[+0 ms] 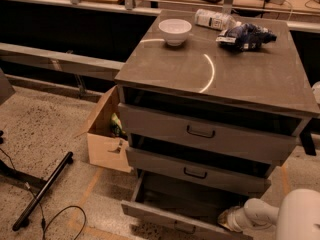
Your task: Open bottom drawer
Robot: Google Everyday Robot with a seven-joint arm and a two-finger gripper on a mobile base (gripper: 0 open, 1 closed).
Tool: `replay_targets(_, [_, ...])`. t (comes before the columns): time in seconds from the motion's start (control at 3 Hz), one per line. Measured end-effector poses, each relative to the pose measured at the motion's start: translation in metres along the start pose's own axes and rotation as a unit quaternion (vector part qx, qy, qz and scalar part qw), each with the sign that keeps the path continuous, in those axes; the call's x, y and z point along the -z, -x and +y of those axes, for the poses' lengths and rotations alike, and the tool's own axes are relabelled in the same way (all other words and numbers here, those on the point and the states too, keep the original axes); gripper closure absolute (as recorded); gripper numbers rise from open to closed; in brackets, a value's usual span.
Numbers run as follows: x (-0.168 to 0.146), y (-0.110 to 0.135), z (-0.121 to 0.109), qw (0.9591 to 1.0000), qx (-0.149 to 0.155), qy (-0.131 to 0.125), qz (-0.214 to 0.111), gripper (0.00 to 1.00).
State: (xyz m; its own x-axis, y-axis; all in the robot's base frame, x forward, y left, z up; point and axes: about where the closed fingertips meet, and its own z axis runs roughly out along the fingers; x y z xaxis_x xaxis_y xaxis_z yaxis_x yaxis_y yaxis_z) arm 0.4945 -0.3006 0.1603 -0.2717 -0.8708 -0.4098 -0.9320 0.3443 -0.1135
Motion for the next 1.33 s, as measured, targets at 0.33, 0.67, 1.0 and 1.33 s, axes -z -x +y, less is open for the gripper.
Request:
replay_targets(0.33, [0.002, -0.006, 0.042, 0.9981, -0.009, 0.060, 0.009, 1.00])
replay_targets(0.67, [0.005, -0.011, 0.087, 0.9894, -0.002, 0.143, 0.026, 1.00])
replay_targets(1.0, [0.010, -0.009, 0.120, 0.9795, 0.006, 0.198, 0.036, 1.00])
replay_targets(1.33, [0.018, -0.002, 0.130, 0.9788, 0.010, 0.202, 0.035, 1.00])
